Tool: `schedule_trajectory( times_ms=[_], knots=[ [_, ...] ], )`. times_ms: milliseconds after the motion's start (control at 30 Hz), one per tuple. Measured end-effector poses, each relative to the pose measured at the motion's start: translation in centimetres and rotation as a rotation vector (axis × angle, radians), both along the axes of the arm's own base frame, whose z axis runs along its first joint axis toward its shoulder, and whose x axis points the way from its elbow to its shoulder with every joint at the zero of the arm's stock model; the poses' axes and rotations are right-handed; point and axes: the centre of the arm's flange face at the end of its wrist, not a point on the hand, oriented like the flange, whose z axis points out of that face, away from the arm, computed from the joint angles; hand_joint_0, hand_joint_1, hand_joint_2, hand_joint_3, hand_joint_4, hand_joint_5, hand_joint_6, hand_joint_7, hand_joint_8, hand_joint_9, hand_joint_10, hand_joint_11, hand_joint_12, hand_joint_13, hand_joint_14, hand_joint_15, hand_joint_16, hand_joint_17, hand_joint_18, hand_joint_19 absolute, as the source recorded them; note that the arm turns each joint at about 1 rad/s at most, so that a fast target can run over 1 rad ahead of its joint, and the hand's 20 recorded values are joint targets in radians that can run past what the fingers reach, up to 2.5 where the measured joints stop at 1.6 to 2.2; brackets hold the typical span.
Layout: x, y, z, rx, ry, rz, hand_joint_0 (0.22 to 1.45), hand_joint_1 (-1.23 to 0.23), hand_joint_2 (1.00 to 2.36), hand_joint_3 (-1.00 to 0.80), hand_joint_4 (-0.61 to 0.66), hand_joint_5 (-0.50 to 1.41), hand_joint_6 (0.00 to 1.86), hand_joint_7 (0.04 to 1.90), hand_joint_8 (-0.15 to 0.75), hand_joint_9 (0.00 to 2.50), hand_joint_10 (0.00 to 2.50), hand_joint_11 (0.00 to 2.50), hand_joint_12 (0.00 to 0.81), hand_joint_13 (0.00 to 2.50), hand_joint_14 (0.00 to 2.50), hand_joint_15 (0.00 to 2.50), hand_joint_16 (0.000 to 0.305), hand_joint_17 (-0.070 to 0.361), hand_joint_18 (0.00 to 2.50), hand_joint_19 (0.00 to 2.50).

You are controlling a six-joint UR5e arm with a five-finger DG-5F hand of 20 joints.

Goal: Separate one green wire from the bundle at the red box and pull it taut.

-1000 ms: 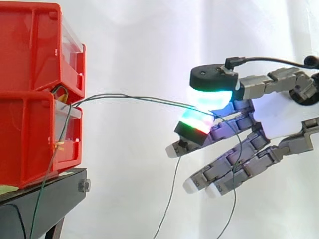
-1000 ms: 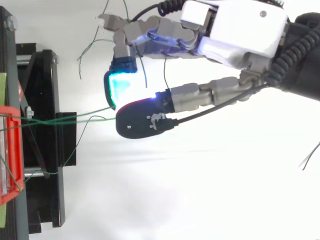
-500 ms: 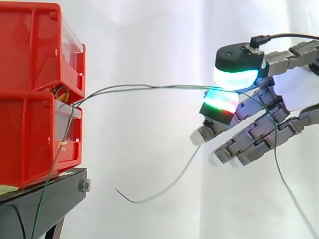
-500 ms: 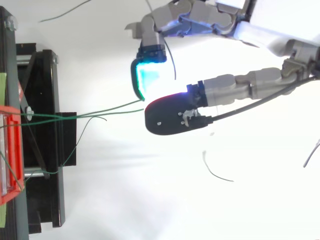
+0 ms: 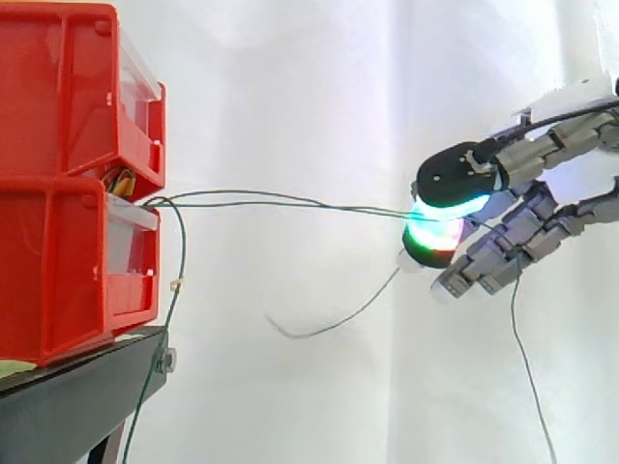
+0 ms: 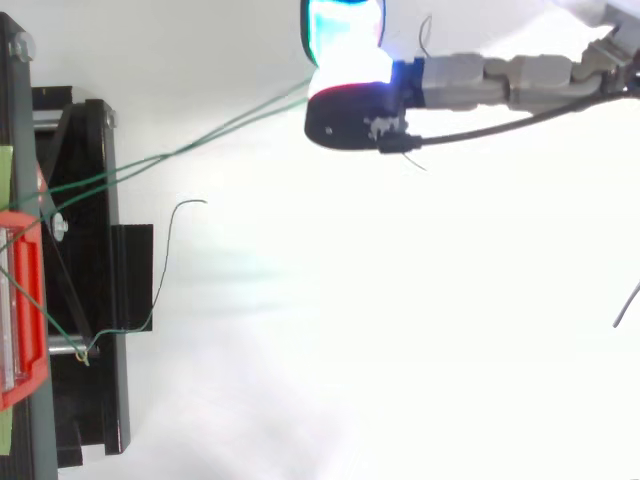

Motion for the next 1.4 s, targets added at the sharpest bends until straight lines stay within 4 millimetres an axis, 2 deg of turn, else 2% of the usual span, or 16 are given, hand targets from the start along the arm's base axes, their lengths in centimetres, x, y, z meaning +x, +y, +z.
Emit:
schedule_trajectory(
  times_ms=[267, 433, 667, 833, 1167, 1400],
  knots=[
    [1.1, 0.2, 0.5, -0.132, -0.013, 0.013, 0.59, -0.81, 1.02, -0.11, -0.14, -0.12, 0.76, 1.43, 0.201, 0.49, 0.00, 0.00, 0.365, 0.43, 0.00, 0.09, 0.060, 0.136, 0.41, 0.11],
    [1.2, 0.3, 0.6, -0.116, -0.032, 0.008, 0.59, -0.80, 1.02, -0.11, -0.13, -0.13, 0.76, 1.42, 0.208, 0.53, 0.00, 0.00, 0.368, 0.43, 0.00, 0.09, 0.060, 0.136, 0.41, 0.11],
    [0.6, 1.4, 0.2, 0.004, -0.050, -0.001, 0.59, -0.80, 1.02, -0.11, -0.11, -0.13, 0.76, 1.42, 0.223, 0.58, 0.00, 0.00, 0.369, 0.44, 0.00, 0.10, 0.060, 0.135, 0.41, 0.11],
    [-0.1, 2.3, -0.2, 0.098, -0.044, -0.007, 0.60, -0.79, 1.02, -0.12, -0.05, -0.13, 0.77, 1.41, 0.275, 0.72, 0.00, 0.11, 0.394, 0.75, 0.01, 0.32, 0.061, 0.137, 0.53, 0.18],
    [-0.2, 4.1, -0.5, 0.342, -0.125, 0.010, 0.60, -0.79, 1.03, -0.07, -0.02, -0.14, 0.80, 1.42, 0.295, 0.76, 0.01, 0.22, 0.403, 0.71, 0.01, 0.32, 0.060, 0.135, 0.57, 0.22],
    [0.0, 4.4, -1.0, 0.502, -0.197, -0.010, 0.60, -0.79, 1.03, -0.05, -0.03, -0.14, 0.81, 1.42, 0.301, 0.77, 0.01, 0.23, 0.404, 0.69, 0.01, 0.31, 0.060, 0.134, 0.57, 0.23]
  ],
)
